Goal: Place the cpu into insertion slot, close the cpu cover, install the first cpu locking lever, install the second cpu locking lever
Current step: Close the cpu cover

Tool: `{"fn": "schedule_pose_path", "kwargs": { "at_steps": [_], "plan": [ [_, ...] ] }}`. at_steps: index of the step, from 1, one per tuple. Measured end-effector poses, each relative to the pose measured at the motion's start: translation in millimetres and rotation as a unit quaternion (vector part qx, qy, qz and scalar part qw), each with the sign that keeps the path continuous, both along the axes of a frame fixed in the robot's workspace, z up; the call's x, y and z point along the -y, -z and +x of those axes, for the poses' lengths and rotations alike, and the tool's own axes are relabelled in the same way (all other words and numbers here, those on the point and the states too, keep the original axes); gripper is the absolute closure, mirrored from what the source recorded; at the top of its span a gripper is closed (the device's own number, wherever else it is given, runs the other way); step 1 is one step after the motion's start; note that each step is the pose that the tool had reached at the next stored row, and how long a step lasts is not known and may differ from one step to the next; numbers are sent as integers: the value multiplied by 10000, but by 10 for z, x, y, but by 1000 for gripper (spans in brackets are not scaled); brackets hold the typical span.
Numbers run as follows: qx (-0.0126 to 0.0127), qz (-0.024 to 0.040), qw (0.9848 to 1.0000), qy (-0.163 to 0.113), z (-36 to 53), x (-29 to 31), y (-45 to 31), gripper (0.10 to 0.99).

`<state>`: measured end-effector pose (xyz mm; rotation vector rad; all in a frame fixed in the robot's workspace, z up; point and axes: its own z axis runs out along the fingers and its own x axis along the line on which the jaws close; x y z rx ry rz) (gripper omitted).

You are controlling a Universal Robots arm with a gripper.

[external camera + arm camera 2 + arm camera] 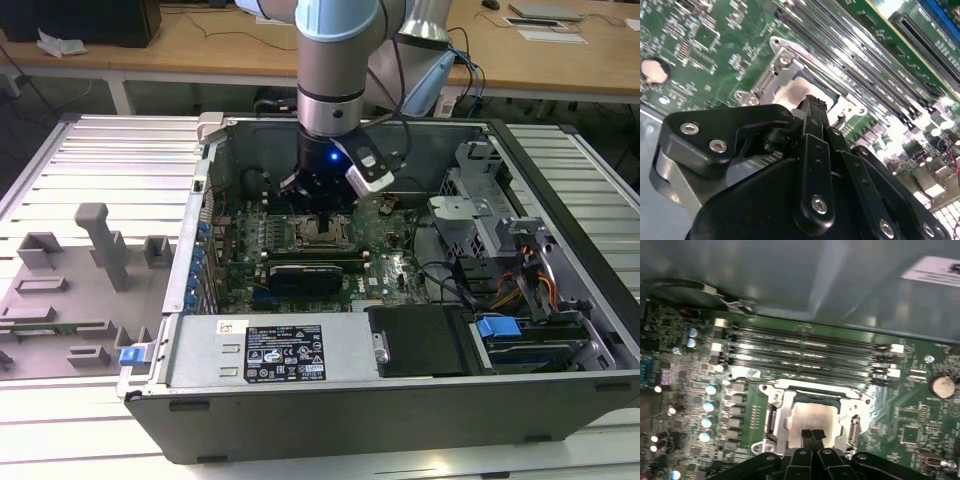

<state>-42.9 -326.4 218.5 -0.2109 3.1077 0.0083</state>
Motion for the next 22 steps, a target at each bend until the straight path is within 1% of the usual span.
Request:
{"fn": "schedule_pose_path", "kwargs": {
  "at_steps": [2, 5, 9, 10, 12, 14, 17, 22],
  "plan": [
    [0, 1, 10000, -3, 21, 0, -9, 980],
    [0, 0, 10000, -1, 27, 0, -69, 980],
    [0, 0, 10000, -2, 28, 0, -192, 980],
    [0, 1, 10000, -2, 29, 0, -239, 980],
    [0, 1, 10000, -2, 29, 0, -309, 980],
    [0, 2, 10000, -3, 29, 0, -313, 980],
    [5, 1, 10000, -2, 3, 0, -314, 980],
    [6, 1, 10000, -2, 2, 0, -317, 980]
  ]
}}
